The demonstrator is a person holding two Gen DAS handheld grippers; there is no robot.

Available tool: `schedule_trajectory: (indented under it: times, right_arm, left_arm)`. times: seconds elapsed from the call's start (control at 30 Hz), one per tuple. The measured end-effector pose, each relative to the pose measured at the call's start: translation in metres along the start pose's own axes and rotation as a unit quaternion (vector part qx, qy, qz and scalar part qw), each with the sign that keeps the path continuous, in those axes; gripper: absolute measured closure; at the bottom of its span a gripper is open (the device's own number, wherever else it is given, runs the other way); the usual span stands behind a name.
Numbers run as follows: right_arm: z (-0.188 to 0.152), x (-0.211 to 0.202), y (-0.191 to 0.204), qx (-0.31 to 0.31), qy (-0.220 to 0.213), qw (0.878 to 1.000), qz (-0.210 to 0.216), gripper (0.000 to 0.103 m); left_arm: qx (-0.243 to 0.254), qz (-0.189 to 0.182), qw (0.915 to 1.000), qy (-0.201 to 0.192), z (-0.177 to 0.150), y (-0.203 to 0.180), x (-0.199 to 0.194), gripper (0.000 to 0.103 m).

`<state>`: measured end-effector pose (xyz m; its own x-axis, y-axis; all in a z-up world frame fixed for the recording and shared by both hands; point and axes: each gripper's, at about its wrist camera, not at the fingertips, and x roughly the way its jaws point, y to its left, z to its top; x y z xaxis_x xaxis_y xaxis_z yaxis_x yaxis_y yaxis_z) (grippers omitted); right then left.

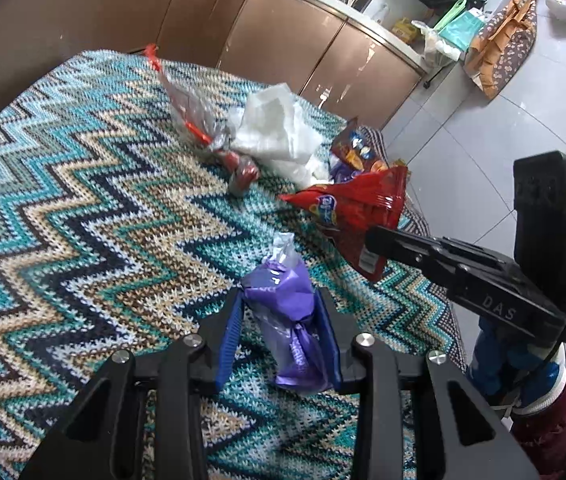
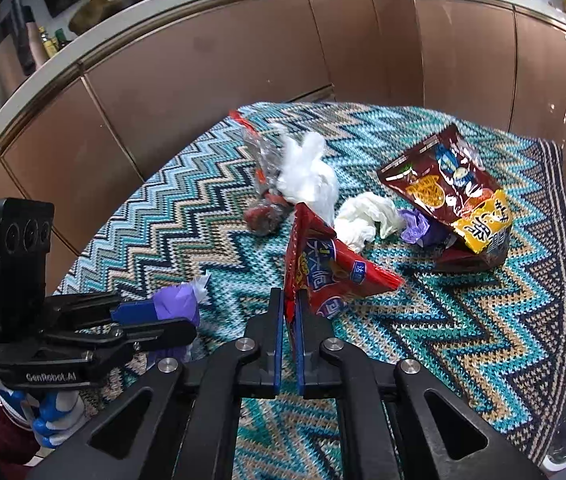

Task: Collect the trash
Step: 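Grasp the purple wrapper with the left tool while the right tool grasps the red snack bag, then carry the purple wrapper and red snack bag with both tools to the white-rimmed bin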

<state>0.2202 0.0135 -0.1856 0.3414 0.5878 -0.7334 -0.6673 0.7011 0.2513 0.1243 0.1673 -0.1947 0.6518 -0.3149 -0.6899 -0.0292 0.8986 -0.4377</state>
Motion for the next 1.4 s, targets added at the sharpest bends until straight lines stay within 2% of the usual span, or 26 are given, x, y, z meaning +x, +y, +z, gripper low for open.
schedule_trajectory:
  times: [0.47,0.77,1.07,1.23,1.4]
  right_arm:
    - [-0.017,-0.078,0.029,-0.018,-0.059,0.998,0.003,0.099]
    - [-0.034,-0.155,0.045,-0.021,-0.13,0.991,-0.014,0.099]
    - [-0.064,-0.238,0.039,-0.01,-0.21,0.977,-0.044,0.099]
    - [-0.086,-0.28,0.025,0.009,-0.25,0.966,-0.067,0.099]
    - [-0.103,-0.312,0.005,0.033,-0.28,0.955,-0.094,0.099]
  left_arm:
    - [0.025,0.006,0.9982,-0.055,-0.009,-0.032,-0.062,0.069]
    - [0.072,0.008,0.9906,-0.116,-0.007,-0.077,-0.12,0.069]
    - [0.14,-0.016,0.9772,-0.159,0.001,-0.157,-0.164,0.069]
    - [0.179,-0.039,0.9682,-0.17,0.007,-0.211,-0.175,0.069]
    - [0.216,-0.07,0.9585,-0.172,0.018,-0.265,-0.169,0.069]
